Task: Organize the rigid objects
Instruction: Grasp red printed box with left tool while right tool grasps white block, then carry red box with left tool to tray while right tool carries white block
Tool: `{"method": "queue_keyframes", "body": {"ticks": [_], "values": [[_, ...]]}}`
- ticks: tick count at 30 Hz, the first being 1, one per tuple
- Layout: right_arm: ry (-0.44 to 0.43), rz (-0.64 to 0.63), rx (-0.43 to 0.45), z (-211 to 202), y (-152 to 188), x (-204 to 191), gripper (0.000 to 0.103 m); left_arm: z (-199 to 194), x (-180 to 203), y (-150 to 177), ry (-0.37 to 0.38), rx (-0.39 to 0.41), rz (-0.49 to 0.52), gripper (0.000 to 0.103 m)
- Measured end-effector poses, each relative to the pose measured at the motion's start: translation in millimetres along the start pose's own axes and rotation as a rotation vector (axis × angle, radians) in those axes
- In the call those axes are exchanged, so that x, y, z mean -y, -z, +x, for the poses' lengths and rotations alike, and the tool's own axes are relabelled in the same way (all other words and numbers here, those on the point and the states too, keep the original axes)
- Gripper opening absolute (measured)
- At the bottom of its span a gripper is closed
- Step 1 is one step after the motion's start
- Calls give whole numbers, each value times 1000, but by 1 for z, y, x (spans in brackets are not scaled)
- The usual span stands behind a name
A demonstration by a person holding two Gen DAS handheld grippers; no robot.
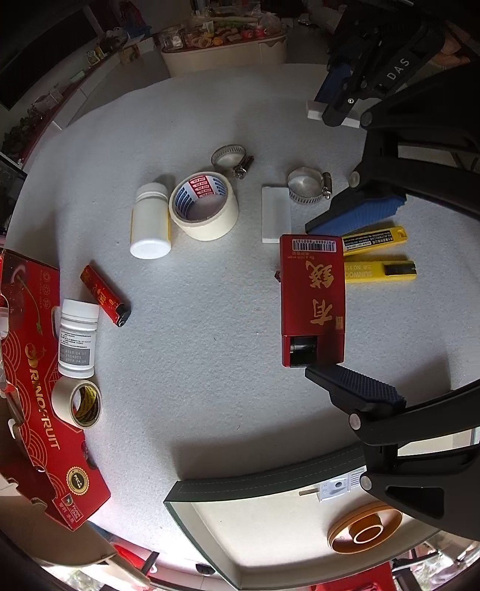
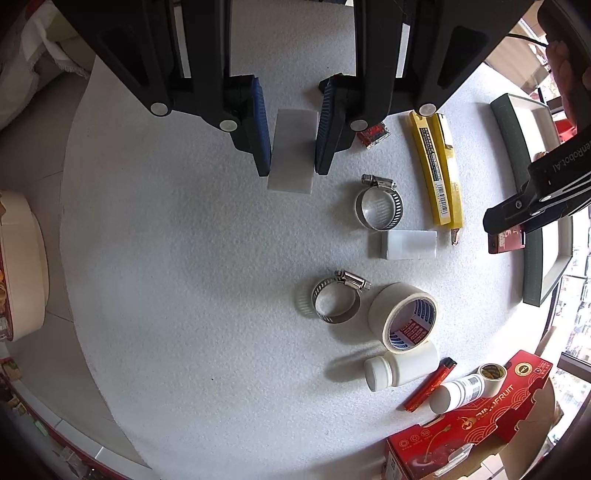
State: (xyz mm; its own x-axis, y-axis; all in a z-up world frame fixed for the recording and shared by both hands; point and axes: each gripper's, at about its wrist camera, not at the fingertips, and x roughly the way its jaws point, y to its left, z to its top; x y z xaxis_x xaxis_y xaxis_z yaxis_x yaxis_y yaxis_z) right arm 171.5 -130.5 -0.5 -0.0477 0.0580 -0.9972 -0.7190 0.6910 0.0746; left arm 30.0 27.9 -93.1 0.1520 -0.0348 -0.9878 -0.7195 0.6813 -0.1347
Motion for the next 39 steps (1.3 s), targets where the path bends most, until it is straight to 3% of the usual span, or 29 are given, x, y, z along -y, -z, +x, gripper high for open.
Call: {"method": "queue_keyframes", "body": {"ticks": [5, 6, 10, 15, 20, 30, 39], "values": [[-21, 13, 9, -17, 31, -2, 25, -18, 9, 13, 46, -3, 66, 72], [-25, 15, 10, -7, 41, 12, 25, -28, 18, 16, 54, -4, 80, 72], [-44, 30, 8, -15, 57, 9, 25, -37, 17, 24, 105, -24, 120, 72], [-53, 4, -4, -10, 63, 0, 25, -49, 14, 38, 112, -14, 163, 72], [-48, -53, 10, 20, 40, -27, 25, -58, -7, 41, 122, 11, 123, 72], [-27, -180, 32, 22, 22, -80, 25, -73, -48, 44, 90, 96, 31, 72], [-19, -329, 26, 26, 20, -140, 25, -87, -108, 58, 47, 148, -112, 72]]}}
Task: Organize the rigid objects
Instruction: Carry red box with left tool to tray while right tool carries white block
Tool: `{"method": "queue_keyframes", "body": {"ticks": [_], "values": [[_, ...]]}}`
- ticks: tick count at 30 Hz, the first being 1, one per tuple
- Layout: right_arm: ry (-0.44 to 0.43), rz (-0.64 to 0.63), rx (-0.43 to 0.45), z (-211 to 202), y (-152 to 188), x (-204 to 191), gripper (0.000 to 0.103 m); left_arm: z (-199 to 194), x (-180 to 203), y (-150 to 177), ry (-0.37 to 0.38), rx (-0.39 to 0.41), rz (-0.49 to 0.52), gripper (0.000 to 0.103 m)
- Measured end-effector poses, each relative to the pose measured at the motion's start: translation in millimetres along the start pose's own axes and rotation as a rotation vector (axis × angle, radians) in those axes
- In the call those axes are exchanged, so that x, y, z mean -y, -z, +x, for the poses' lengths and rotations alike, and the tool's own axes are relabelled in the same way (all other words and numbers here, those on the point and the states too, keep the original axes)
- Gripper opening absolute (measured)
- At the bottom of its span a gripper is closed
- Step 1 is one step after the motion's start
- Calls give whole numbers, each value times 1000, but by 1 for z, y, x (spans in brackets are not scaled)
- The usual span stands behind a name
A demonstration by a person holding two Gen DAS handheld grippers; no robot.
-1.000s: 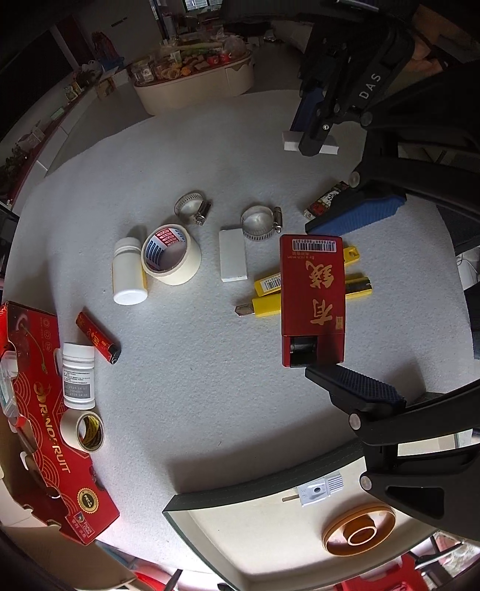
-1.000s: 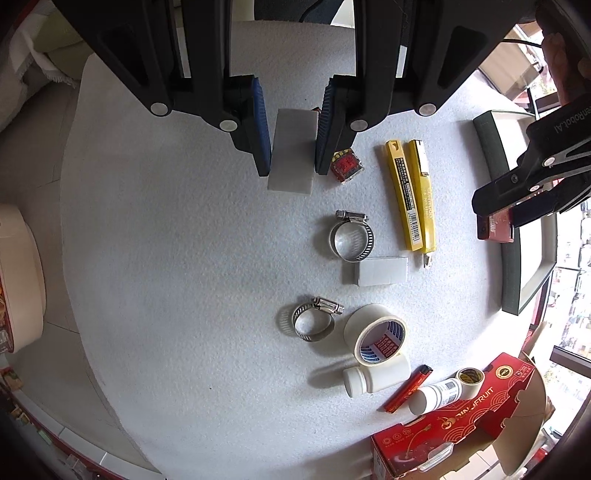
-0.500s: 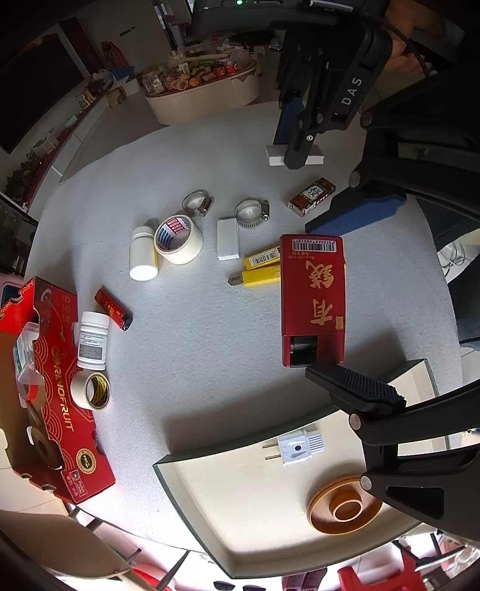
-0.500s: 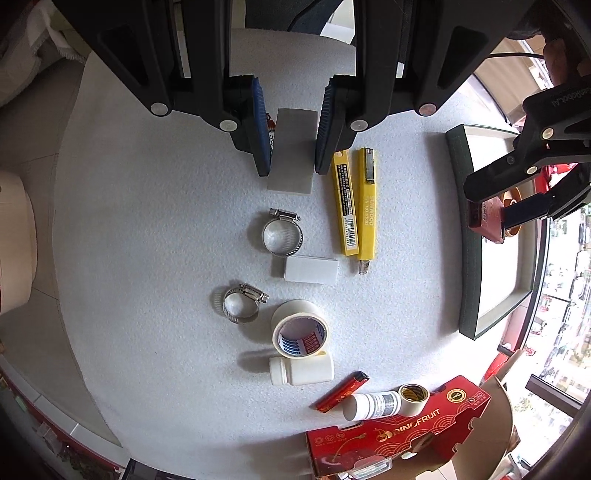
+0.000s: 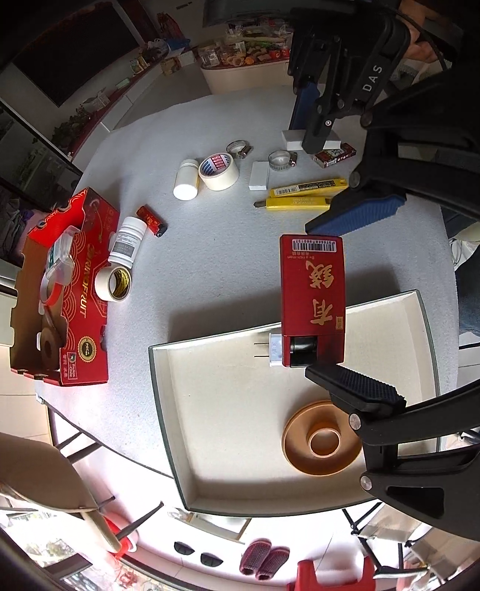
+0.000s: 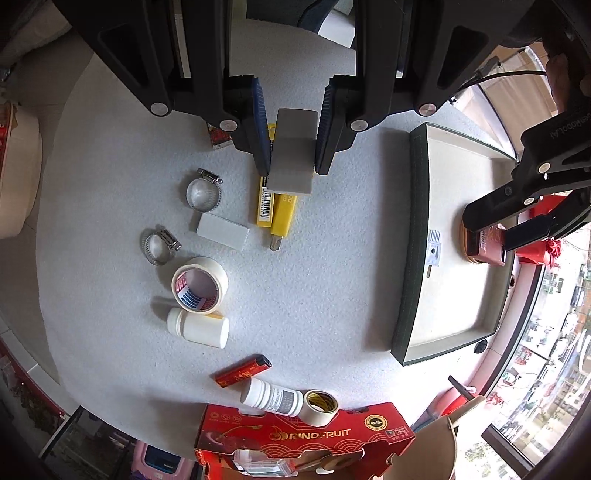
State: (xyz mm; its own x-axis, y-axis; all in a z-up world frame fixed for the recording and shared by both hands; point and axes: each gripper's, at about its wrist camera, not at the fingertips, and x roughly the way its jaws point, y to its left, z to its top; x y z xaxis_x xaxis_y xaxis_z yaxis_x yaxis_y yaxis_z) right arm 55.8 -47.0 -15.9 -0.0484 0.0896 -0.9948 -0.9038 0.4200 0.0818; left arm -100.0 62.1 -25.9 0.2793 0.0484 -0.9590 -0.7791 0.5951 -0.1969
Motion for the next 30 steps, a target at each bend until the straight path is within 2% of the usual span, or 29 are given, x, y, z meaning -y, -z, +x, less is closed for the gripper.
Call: {"method": "queue_keyframes", "body": {"ticks": [13, 24, 30], "values": [[-12, -186, 4, 4, -30, -63, 25, -14, -72, 11, -36, 24, -185, 72], [-61, -335, 20, 5, -52, -129, 25, -23, -107, 13, -70, 42, -252, 72], [-100, -350, 19, 7, -64, -152, 25, -25, -123, 10, -93, 53, -279, 72]]}}
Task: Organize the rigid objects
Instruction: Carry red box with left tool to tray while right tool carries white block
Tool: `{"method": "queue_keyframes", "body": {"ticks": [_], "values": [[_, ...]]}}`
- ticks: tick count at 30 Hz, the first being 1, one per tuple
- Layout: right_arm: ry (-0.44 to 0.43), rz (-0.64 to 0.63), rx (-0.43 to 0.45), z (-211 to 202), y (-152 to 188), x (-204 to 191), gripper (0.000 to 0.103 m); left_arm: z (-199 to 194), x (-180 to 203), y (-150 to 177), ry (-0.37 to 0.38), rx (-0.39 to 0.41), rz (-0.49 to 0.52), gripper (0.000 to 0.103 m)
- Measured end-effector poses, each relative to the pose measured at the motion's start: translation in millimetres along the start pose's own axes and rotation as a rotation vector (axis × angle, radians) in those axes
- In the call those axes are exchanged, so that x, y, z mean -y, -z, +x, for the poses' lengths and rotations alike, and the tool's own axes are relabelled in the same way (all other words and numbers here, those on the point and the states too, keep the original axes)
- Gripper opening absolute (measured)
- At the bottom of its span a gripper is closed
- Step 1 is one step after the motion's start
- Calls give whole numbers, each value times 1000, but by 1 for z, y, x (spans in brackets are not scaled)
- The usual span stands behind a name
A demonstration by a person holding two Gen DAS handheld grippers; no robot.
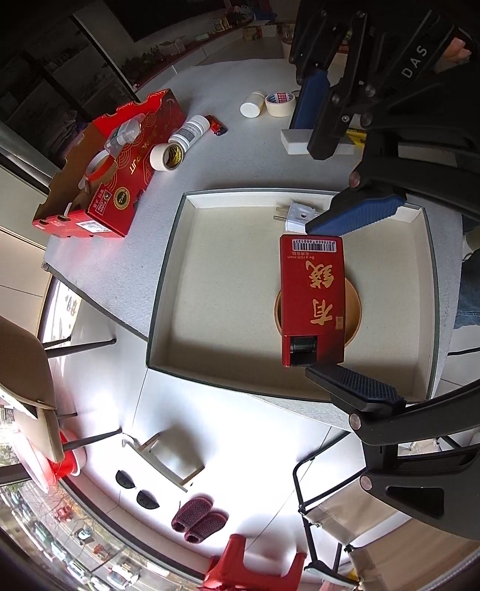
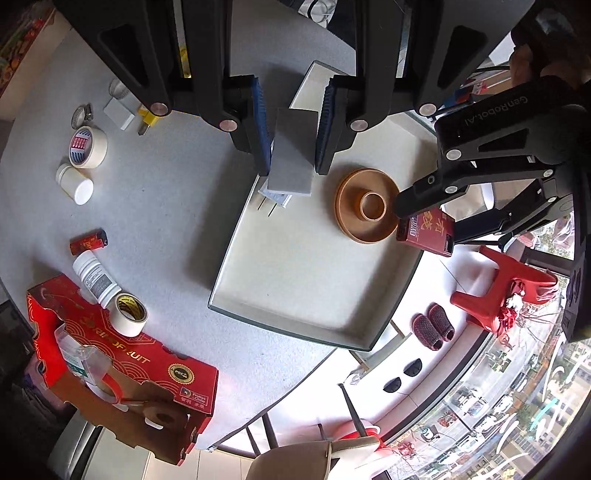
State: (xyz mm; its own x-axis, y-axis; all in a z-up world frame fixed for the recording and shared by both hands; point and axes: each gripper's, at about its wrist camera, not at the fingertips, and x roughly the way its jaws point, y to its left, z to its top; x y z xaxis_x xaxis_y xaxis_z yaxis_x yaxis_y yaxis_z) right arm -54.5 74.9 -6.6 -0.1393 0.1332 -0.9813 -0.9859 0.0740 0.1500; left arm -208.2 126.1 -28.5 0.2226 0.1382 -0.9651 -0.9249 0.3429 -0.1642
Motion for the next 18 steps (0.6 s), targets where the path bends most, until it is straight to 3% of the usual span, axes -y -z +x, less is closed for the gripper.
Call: {"method": "queue_keyframes", "body": {"ticks": [18], "values": [[-39, 105, -4, 27, -51, 12, 25, 34, 0, -54, -77, 4, 34, 72]]}}
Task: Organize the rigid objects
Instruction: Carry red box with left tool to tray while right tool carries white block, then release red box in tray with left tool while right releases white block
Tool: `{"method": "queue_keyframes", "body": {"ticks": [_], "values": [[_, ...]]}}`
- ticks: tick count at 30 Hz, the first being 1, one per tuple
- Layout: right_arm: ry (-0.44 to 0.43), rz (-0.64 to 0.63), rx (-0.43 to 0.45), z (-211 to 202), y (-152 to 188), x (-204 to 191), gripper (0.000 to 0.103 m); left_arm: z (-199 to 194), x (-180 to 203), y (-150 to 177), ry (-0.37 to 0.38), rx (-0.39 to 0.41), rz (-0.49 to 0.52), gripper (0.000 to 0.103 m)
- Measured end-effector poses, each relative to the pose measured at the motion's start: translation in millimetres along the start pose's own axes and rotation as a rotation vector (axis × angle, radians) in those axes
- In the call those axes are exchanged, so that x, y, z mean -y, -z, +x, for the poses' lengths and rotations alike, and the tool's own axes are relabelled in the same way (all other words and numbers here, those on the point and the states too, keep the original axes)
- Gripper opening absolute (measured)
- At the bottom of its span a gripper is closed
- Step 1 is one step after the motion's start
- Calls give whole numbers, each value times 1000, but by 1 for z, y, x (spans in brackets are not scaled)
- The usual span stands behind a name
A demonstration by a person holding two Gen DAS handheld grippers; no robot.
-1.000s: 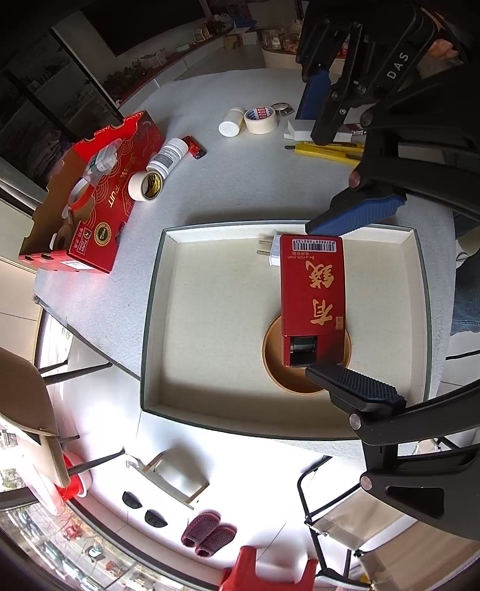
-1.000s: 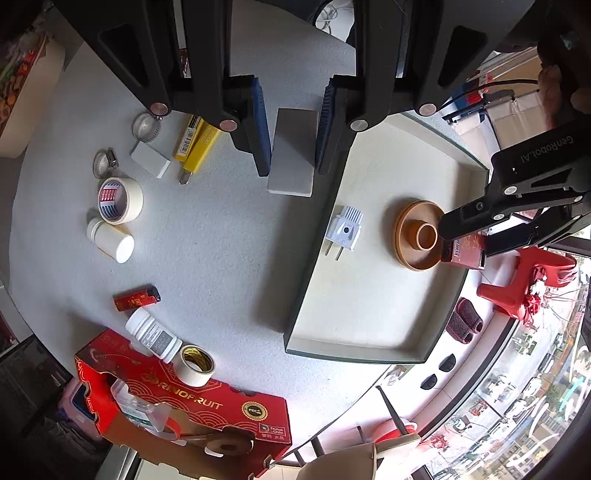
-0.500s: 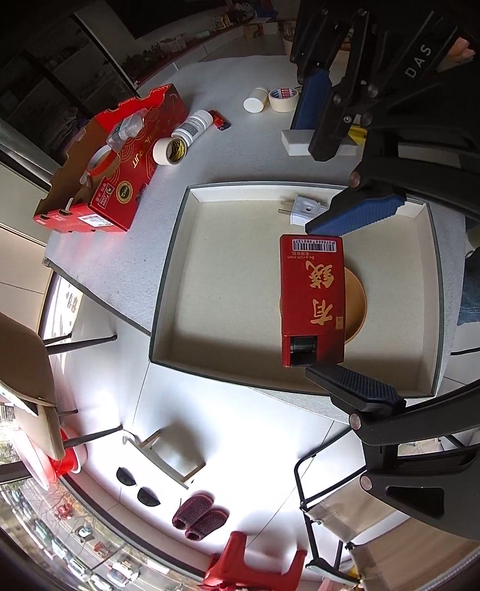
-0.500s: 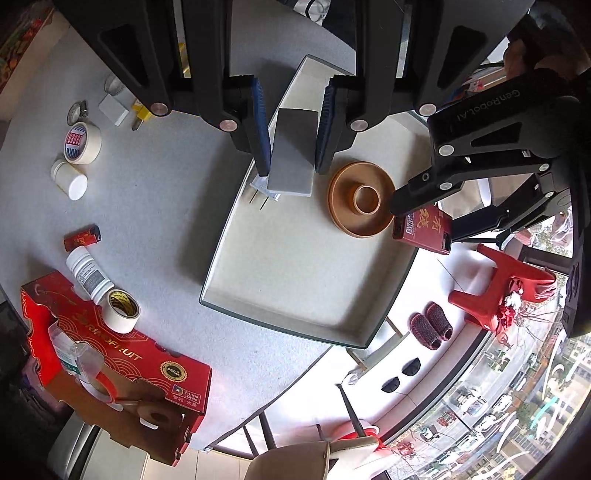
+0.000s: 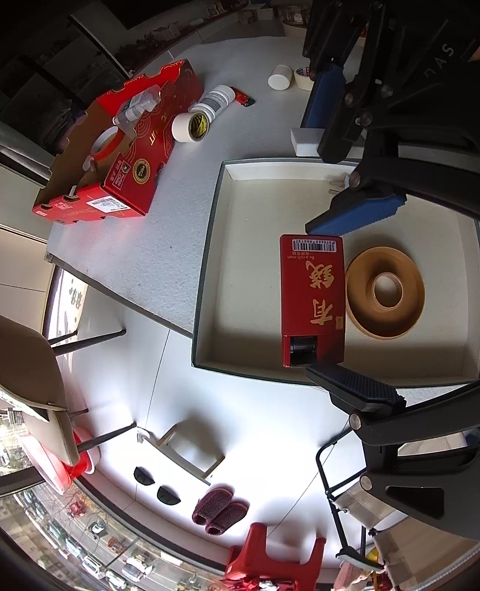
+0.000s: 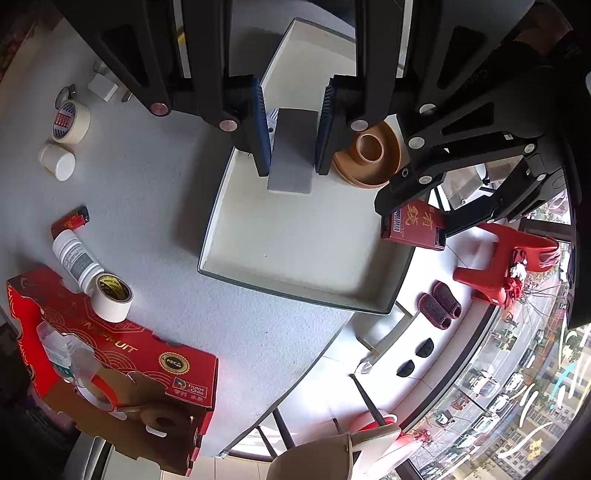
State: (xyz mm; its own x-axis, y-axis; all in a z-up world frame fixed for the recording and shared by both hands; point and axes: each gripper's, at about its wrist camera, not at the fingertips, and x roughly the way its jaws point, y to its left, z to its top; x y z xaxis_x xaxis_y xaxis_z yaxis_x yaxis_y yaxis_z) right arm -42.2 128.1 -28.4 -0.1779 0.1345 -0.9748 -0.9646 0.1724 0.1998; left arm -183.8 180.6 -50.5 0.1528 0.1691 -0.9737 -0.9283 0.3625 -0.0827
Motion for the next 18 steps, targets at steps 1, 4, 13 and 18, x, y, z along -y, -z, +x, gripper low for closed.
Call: {"method": "queue_keyframes", "body": {"ticks": [1, 4, 13, 18], "values": [[-10, 19, -2, 3, -3, 3, 25, 3, 0, -2, -1, -6, 0, 72], [-31, 60, -13, 13, -10, 10, 25, 14, 1, -4, -17, -27, 9, 73], [-86, 118, -46, 38, -17, 24, 26, 39, 8, -4, -95, -60, 61, 75], [-64, 137, -45, 37, -17, 32, 76, 42, -3, 0, -67, -67, 3, 92]]}}
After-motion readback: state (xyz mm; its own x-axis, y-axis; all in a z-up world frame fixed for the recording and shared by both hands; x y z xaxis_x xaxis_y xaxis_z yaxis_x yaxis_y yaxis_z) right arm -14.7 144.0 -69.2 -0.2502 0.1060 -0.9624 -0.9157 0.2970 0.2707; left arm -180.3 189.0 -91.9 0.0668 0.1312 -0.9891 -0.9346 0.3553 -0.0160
